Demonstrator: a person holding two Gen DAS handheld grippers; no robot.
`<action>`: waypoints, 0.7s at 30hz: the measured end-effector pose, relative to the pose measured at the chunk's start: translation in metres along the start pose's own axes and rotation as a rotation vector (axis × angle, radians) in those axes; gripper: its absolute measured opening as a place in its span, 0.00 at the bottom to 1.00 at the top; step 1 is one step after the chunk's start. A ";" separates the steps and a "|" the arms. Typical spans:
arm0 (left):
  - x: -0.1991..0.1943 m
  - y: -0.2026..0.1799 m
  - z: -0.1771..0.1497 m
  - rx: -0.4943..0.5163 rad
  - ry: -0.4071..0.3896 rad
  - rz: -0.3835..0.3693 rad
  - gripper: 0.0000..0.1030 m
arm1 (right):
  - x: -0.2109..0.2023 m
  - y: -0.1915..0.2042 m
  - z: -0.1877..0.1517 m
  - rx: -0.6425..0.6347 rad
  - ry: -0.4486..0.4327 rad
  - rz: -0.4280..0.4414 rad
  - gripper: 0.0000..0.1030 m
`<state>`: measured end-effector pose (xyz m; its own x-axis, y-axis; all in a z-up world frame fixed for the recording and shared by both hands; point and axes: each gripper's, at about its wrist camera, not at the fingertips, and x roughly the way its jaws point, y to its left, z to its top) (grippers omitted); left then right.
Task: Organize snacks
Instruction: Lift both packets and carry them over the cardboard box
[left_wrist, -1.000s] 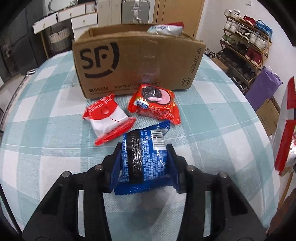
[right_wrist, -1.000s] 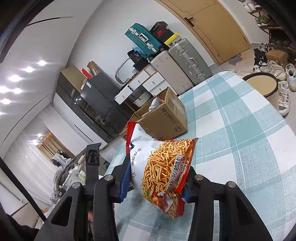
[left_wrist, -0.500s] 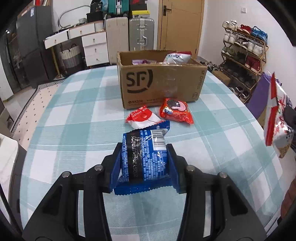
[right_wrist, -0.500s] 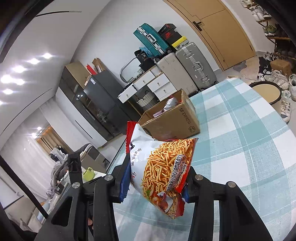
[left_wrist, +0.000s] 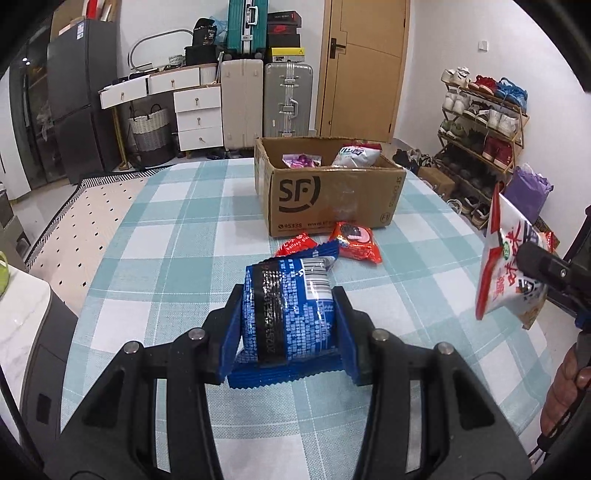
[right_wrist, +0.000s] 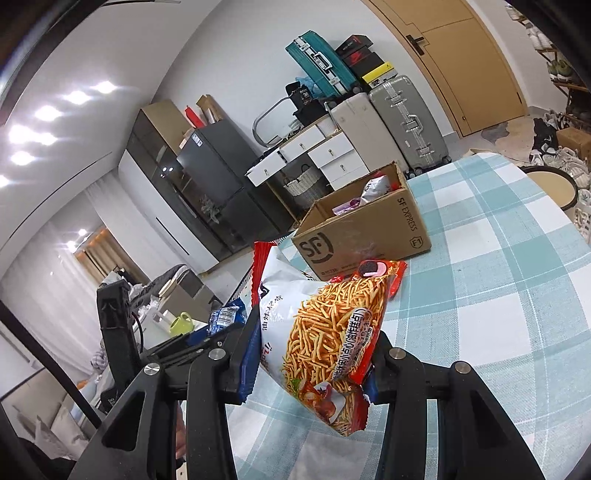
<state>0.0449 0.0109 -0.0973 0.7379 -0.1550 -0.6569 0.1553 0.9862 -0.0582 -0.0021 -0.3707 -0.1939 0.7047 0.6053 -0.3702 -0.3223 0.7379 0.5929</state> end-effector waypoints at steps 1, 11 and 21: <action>-0.001 0.000 0.001 -0.001 -0.002 -0.001 0.41 | 0.000 0.002 0.001 -0.007 0.000 0.002 0.43; -0.015 0.012 0.030 0.000 -0.011 0.003 0.41 | -0.002 0.021 0.033 -0.098 -0.015 -0.017 0.43; -0.021 0.013 0.103 0.030 -0.029 -0.048 0.41 | 0.001 0.045 0.109 -0.212 -0.037 0.009 0.43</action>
<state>0.0991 0.0208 -0.0066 0.7482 -0.2037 -0.6315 0.2099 0.9755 -0.0659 0.0532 -0.3689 -0.0896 0.7230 0.6032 -0.3368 -0.4516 0.7815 0.4305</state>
